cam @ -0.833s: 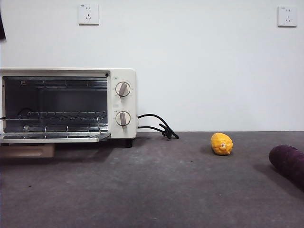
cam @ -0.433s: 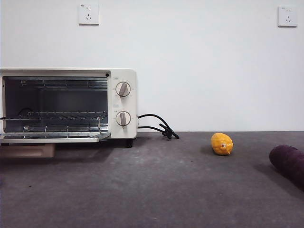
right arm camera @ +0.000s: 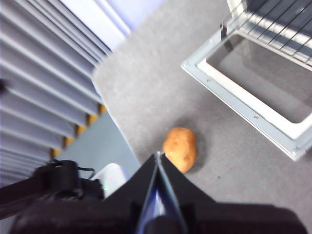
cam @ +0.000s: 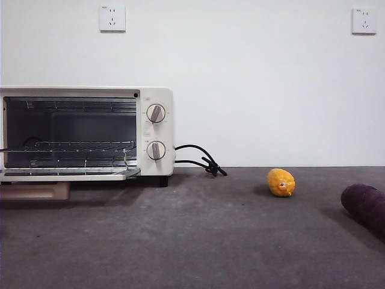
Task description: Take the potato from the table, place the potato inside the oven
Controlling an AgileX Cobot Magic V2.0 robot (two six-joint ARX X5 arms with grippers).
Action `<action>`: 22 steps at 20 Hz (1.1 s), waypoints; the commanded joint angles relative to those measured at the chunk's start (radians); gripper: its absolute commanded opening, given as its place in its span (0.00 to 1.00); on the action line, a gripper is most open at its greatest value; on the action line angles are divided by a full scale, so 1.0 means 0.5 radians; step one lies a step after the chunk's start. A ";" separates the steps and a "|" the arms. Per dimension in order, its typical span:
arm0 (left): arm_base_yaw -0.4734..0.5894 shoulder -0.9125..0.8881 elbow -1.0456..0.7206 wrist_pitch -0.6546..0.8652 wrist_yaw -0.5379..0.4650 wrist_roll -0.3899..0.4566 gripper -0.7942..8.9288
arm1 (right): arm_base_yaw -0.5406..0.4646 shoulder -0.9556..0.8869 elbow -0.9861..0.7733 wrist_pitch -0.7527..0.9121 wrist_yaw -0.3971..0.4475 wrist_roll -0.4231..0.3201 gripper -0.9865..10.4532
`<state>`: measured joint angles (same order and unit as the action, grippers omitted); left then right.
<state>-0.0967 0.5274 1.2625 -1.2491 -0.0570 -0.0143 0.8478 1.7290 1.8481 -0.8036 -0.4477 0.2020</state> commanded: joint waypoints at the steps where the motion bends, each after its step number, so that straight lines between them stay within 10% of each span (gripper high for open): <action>1: 0.001 -0.117 0.007 -0.038 -0.070 -0.134 0.08 | 0.076 0.191 0.161 -0.020 0.057 -0.063 0.09; 8: 0.001 -0.362 0.009 -0.121 -0.144 -0.259 0.08 | 0.284 0.723 0.394 -0.021 0.348 -0.053 0.10; 16: -0.001 -0.422 0.009 -0.134 0.211 -0.332 0.08 | 0.458 0.950 0.404 0.023 0.600 -0.063 0.65; 22: -0.001 -0.422 0.009 -0.134 0.253 -0.322 0.08 | 0.531 1.080 0.404 0.124 0.613 -0.101 0.69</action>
<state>-0.0967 0.3248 1.2636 -1.3170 0.0677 -0.1696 1.1091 2.2482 2.0480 -0.7464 -0.1383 0.1596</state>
